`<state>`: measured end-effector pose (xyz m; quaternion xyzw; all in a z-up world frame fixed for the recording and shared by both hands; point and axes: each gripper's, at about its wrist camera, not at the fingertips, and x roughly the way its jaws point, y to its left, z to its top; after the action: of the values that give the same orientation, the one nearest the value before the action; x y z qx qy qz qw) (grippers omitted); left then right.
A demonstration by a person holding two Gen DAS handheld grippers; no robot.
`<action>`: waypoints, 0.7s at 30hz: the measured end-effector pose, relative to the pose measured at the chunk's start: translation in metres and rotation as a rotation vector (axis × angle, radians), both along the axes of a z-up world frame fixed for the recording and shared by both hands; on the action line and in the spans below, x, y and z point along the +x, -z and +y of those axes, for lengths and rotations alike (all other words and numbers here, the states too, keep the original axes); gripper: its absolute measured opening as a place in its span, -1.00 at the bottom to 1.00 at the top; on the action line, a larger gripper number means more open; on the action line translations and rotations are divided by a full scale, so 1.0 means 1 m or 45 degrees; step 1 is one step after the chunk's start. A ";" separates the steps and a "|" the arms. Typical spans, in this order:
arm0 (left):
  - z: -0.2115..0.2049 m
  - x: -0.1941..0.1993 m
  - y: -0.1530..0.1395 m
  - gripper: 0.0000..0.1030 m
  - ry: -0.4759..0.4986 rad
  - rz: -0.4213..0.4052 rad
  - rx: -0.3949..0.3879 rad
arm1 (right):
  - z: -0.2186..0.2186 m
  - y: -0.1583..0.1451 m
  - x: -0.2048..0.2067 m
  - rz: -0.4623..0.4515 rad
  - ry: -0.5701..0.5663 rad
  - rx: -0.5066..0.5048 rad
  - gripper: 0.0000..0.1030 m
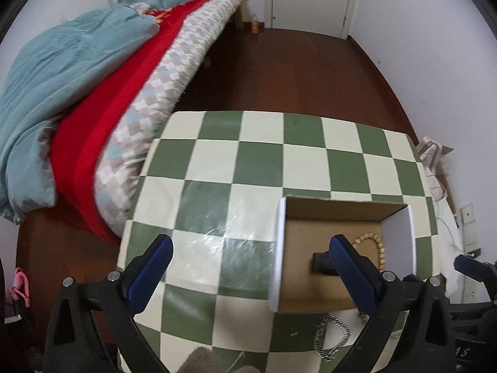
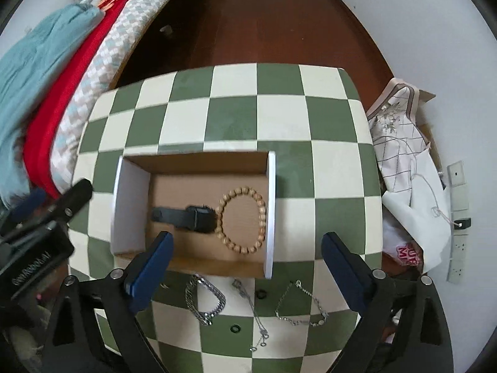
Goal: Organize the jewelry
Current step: 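Lift both grippers up and away from the box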
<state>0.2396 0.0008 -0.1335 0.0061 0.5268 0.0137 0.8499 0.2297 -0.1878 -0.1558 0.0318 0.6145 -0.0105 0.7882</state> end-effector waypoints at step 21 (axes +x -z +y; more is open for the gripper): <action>0.003 -0.094 -0.054 0.99 0.036 -0.198 0.094 | 0.014 -0.058 -0.089 -0.277 0.003 -0.105 1.00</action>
<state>0.1454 0.0034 -0.0791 0.0438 0.4581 0.0214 0.8876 0.1409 -0.1735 -0.0975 0.0012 0.5244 -0.0332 0.8508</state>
